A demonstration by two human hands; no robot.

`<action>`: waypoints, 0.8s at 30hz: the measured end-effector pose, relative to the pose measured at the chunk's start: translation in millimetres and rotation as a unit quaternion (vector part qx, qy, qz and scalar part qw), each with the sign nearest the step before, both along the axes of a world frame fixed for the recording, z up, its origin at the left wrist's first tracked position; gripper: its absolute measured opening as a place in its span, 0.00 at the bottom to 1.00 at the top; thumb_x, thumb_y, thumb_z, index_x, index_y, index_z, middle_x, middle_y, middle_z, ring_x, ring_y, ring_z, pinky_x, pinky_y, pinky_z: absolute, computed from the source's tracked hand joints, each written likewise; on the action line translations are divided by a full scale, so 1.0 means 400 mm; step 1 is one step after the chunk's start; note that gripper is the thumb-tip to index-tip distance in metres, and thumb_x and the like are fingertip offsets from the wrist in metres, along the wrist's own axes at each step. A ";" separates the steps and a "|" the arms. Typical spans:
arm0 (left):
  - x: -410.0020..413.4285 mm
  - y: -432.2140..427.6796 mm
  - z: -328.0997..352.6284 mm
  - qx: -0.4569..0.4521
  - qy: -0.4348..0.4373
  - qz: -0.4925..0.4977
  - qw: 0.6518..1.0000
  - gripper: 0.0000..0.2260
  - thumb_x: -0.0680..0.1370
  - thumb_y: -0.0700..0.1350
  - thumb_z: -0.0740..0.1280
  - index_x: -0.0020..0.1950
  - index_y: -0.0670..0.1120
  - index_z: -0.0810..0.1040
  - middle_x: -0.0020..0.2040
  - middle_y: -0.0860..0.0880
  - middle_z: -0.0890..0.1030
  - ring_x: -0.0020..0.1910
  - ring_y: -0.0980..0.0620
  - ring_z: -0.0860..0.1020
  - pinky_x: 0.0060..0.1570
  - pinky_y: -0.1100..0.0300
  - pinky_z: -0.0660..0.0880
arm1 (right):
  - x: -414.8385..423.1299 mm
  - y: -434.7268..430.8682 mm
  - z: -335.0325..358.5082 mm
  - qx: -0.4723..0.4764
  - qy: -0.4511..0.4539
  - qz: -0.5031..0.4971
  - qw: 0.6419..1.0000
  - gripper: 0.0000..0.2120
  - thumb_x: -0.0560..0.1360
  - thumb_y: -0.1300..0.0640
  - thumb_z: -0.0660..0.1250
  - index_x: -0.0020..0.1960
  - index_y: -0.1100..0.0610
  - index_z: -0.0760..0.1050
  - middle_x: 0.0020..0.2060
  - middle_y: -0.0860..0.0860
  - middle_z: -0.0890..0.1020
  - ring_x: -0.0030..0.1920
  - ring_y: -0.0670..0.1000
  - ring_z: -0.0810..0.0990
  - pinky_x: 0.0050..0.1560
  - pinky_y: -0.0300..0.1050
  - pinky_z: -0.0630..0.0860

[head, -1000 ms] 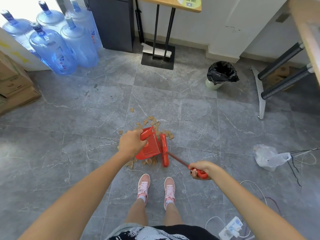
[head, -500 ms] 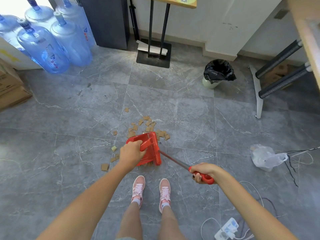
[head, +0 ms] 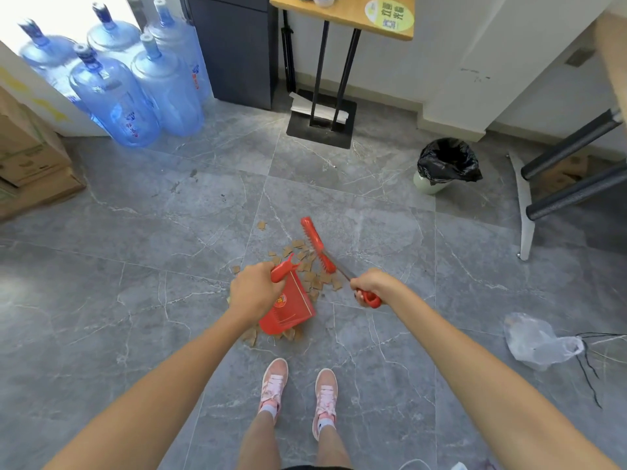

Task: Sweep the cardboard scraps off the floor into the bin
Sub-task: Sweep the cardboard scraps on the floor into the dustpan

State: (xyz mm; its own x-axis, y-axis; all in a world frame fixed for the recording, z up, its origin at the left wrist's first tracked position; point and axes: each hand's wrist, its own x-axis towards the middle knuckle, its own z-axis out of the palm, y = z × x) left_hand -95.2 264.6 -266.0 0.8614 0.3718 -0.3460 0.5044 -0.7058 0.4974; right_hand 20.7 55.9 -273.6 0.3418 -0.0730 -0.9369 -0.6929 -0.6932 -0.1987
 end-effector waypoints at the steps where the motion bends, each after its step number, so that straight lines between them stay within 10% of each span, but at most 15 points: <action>1: 0.009 0.010 0.006 -0.003 0.000 0.009 1.000 0.16 0.75 0.55 0.65 0.30 0.52 0.70 0.28 0.50 0.76 0.31 0.46 0.78 0.30 0.56 0.73 | 0.018 0.029 -0.003 -0.008 -0.013 0.020 1.000 0.14 0.77 0.65 0.58 0.34 0.60 0.63 0.17 0.52 0.66 0.11 0.45 0.62 0.18 0.27 0.60; 7: 0.052 0.078 -0.003 0.005 -0.010 0.071 0.997 0.18 0.76 0.57 0.64 0.31 0.48 0.71 0.28 0.49 0.77 0.32 0.45 0.78 0.29 0.58 0.67 | 0.103 0.146 -0.091 -0.048 -0.074 0.135 0.987 0.02 0.77 0.70 0.57 0.46 0.65 0.67 0.23 0.55 0.68 0.20 0.49 0.65 0.22 0.36 0.63; 16: 0.012 0.162 -0.061 -0.021 -0.026 0.129 0.991 0.19 0.74 0.59 0.64 0.31 0.47 0.71 0.26 0.49 0.76 0.29 0.45 0.77 0.27 0.58 0.66 | 0.022 0.073 -0.225 -0.139 -0.109 0.331 0.927 0.13 0.78 0.65 0.58 0.60 0.62 0.73 0.46 0.61 0.79 0.36 0.57 0.78 0.20 0.38 0.69; 20: -0.037 0.142 -0.040 -0.020 -0.024 0.142 0.989 0.19 0.75 0.56 0.66 0.28 0.48 0.68 0.25 0.50 0.74 0.29 0.44 0.75 0.27 0.58 0.63 | -0.108 -0.059 -0.254 -0.162 -0.123 0.392 0.897 0.15 0.78 0.63 0.56 0.63 0.61 0.71 0.58 0.61 0.78 0.57 0.60 0.78 0.50 0.49 0.76; 24: -0.087 0.116 -0.020 -0.010 -0.019 0.155 0.988 0.18 0.75 0.57 0.66 0.29 0.49 0.69 0.26 0.52 0.74 0.31 0.45 0.76 0.30 0.58 0.64 | -0.192 -0.169 -0.238 -0.125 -0.107 0.408 0.898 0.08 0.76 0.61 0.58 0.54 0.56 0.72 0.56 0.60 0.80 0.56 0.60 0.79 0.49 0.47 0.75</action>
